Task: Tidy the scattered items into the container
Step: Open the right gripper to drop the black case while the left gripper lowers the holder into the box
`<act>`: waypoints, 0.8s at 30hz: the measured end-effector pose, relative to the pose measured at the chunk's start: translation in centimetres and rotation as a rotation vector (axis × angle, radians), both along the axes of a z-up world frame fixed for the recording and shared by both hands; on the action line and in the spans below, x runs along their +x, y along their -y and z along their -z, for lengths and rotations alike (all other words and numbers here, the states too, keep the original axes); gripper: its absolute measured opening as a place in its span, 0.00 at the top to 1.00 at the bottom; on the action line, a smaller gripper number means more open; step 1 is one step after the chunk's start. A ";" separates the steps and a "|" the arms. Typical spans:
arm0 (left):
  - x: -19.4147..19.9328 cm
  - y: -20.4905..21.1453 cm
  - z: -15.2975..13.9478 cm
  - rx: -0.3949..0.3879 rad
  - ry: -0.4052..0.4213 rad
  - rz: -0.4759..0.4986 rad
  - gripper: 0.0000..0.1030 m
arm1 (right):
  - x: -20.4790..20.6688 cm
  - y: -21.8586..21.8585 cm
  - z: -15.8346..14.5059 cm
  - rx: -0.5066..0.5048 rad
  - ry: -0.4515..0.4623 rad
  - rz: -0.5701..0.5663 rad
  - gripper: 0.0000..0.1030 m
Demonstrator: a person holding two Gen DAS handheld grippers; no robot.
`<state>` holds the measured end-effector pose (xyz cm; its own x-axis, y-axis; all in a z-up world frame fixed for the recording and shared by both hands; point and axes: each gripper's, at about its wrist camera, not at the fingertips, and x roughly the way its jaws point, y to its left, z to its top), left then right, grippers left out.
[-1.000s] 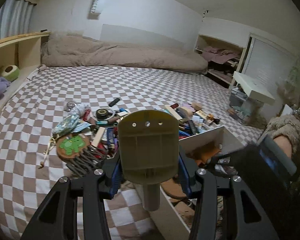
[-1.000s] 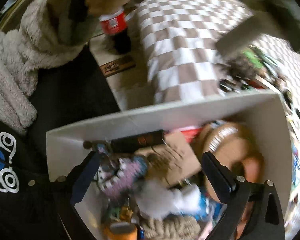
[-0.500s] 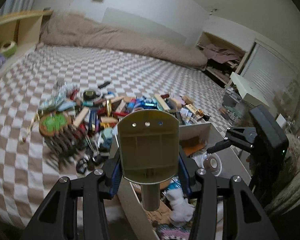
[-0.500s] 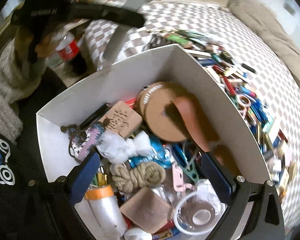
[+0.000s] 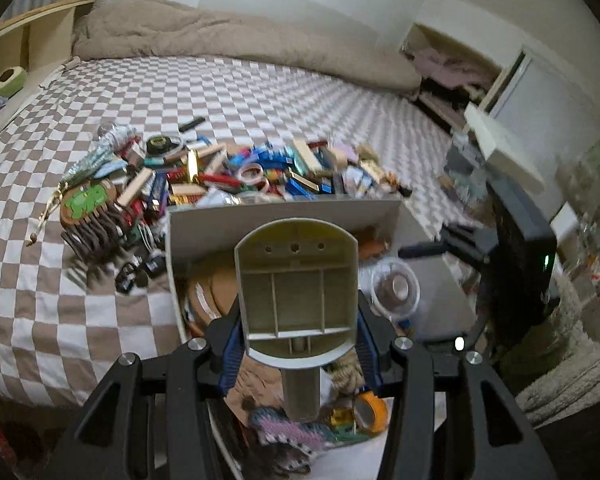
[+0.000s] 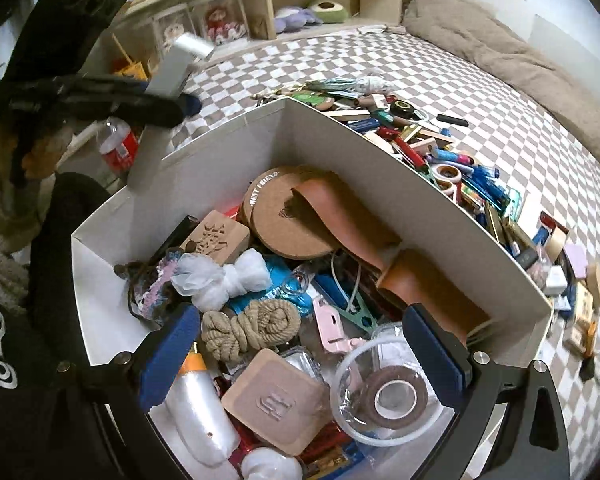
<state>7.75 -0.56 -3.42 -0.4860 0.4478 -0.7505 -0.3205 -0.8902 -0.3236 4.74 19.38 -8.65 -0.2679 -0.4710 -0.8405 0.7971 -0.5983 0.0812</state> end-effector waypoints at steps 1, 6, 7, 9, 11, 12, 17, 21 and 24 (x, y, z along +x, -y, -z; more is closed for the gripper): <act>0.2 -0.4 0.2 -0.016 0.010 0.004 0.53 | 0.0 -0.4 0.1 -0.006 0.002 0.009 0.02; 1.2 -2.6 1.8 -0.124 0.072 0.009 0.53 | 0.3 -1.7 0.1 -0.042 -0.003 0.023 0.02; 1.3 -2.8 2.1 -0.138 0.081 0.007 0.53 | 0.4 -2.0 0.1 -0.056 -0.006 0.025 0.02; 1.7 -3.6 2.9 -0.175 0.104 0.012 0.53 | 0.6 -2.4 0.2 -0.077 -0.002 0.023 0.02; 2.0 -4.3 3.9 -0.198 0.134 0.025 0.53 | 0.9 -2.5 0.4 -0.083 0.006 0.015 0.02; 2.0 -4.5 4.3 -0.208 0.146 0.025 0.53 | 1.1 -2.6 0.4 -0.081 0.007 0.008 0.02; 1.8 -4.4 5.8 -0.298 0.172 -0.042 0.53 | 1.8 -2.8 0.5 -0.088 0.002 -0.008 0.02; 1.6 -3.9 6.5 -0.364 0.159 -0.102 0.51 | 2.1 -3.0 0.5 -0.092 -0.001 -0.013 0.02; 1.7 -4.4 6.7 -0.412 0.128 -0.097 0.32 | 2.1 -3.0 0.6 -0.093 -0.007 -0.008 0.02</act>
<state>9.44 3.86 -10.08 -0.4023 0.0555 -0.9138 -0.2096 -0.9772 0.0329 6.88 22.36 -9.20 -0.2694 -0.5491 -0.7912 0.8024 -0.5823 0.1309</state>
